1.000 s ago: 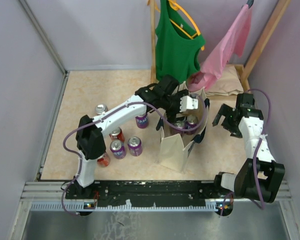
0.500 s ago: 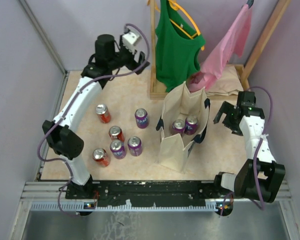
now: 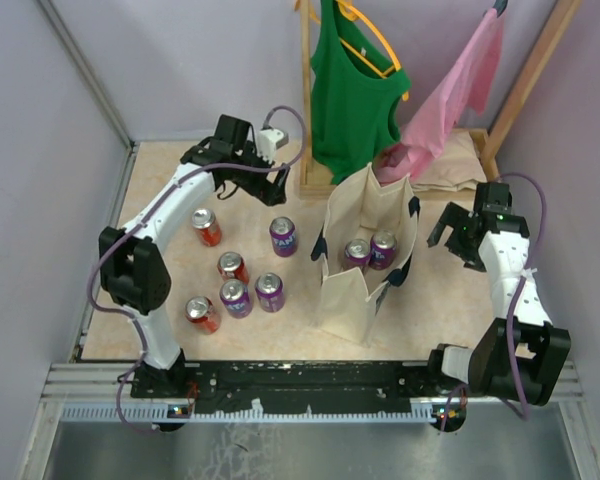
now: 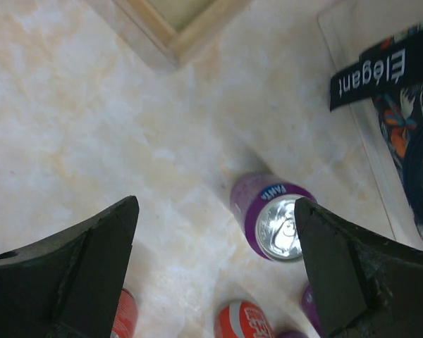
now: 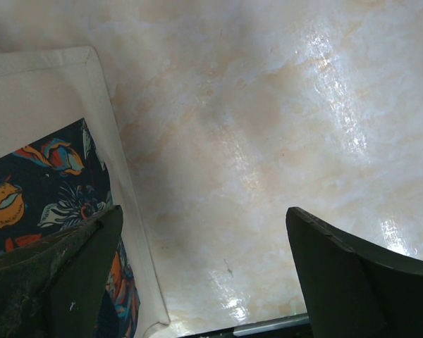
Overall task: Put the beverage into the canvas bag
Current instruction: Pick up the drink from the center of the board.
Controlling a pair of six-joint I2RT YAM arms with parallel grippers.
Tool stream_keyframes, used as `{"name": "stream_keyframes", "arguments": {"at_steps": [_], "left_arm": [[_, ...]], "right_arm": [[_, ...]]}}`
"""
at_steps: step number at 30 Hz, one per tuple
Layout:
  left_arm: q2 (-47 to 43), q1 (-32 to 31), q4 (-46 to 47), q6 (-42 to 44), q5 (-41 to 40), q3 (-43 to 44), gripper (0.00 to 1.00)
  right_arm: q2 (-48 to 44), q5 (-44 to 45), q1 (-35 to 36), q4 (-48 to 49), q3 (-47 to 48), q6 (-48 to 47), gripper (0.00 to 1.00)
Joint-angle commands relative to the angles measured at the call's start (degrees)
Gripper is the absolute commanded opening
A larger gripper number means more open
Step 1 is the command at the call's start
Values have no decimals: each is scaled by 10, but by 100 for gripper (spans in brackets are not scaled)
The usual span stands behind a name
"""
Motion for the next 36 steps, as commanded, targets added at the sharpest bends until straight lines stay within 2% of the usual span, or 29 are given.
{"name": "stream_keyframes", "arguments": {"at_steps": [1,11,18,22,24,27,29,30,33,36], "left_arm": [[15,-19,-55,41,17,-12,98],[43,-65,-116,83,30,-12,99],[60,-81,-134,93,-25,-30,99],[79,-83,-134,96,-45,-27,95],[86,-84,-134,98,-48,-25,84],[88,-84,-134,100,-44,-22,40],[87,-84,-136,96,-46,-17,4],[85,-84,-139,94,-46,-13,0],[77,-83,-134,92,-46,10,0],[67,-75,-107,85,-51,71,0]], "right_arm": [[-7,0,-7,16,11,3,99],[-24,3,-7,9,-3,0,99],[-25,-3,-7,15,-11,2,99],[-22,-3,-7,16,-12,2,99],[-22,-3,-7,16,-11,2,99],[-24,-1,-7,14,-11,1,99],[-27,0,-7,13,-14,1,99],[-29,0,-7,13,-15,2,99],[-30,-3,-8,14,-19,4,99],[-31,-4,-7,15,-20,6,99]]}}
